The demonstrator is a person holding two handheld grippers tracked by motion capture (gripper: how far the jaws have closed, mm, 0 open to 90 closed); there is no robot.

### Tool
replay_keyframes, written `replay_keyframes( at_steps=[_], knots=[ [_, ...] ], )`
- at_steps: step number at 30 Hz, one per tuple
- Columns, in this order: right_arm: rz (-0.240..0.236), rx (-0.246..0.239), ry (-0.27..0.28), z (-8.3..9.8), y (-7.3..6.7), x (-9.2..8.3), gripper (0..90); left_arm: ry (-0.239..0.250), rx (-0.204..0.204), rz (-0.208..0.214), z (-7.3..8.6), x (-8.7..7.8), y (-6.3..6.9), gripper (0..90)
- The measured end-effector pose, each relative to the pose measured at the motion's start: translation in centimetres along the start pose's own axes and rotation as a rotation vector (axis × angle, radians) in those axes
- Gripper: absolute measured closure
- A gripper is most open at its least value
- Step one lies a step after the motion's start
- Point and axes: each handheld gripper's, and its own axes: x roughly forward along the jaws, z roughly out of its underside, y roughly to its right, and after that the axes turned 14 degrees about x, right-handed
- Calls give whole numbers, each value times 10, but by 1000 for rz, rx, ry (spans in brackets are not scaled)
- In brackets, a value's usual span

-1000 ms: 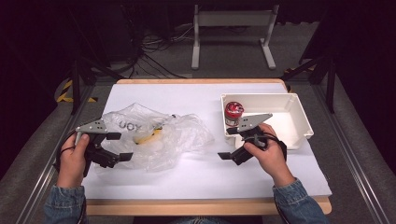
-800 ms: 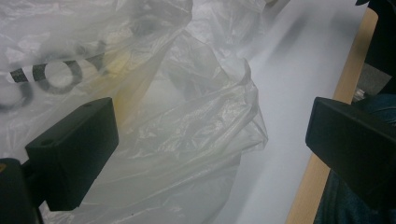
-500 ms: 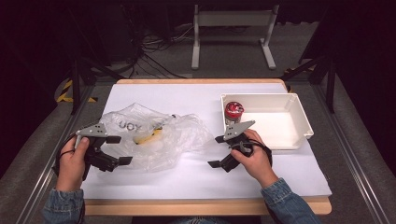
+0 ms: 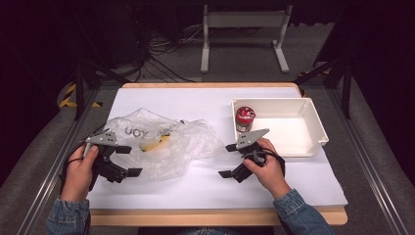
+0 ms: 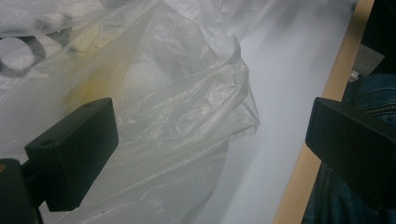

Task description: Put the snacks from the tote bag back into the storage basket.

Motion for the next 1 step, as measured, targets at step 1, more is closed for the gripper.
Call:
replay_keyframes(
  at_steps=[1],
  knots=[
    [-4, -1, 2, 1, 0, 0, 24, 0, 0, 0, 0, 0, 0, 34]
  ],
)
